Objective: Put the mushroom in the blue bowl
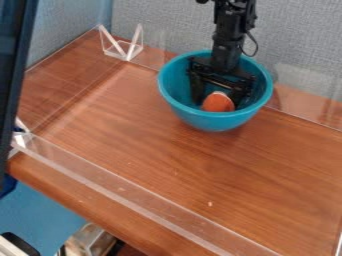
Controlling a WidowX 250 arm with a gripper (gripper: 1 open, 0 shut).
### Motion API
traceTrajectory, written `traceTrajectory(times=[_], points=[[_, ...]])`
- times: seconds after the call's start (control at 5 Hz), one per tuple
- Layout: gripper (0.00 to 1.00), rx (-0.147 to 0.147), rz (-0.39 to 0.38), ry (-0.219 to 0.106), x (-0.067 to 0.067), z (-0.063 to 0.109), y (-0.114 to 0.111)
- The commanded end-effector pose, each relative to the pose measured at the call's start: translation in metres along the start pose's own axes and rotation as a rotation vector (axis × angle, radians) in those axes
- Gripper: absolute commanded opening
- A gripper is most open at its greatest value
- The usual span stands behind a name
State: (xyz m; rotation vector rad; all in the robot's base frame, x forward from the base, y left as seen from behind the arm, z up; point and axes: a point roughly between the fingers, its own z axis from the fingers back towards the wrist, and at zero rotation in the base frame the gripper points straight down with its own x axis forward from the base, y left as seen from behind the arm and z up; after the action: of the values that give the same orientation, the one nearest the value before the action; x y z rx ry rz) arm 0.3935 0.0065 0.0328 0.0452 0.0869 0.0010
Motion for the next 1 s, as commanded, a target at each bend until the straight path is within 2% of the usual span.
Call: traceTrajectory(times=[0.0,0.8], points=[[1.0,0.01,0.031,-0.033,0.0053,0.0134,0.0166],[1.0,0.022,0.031,-0.003,0.0026,0.0193,0.0197]])
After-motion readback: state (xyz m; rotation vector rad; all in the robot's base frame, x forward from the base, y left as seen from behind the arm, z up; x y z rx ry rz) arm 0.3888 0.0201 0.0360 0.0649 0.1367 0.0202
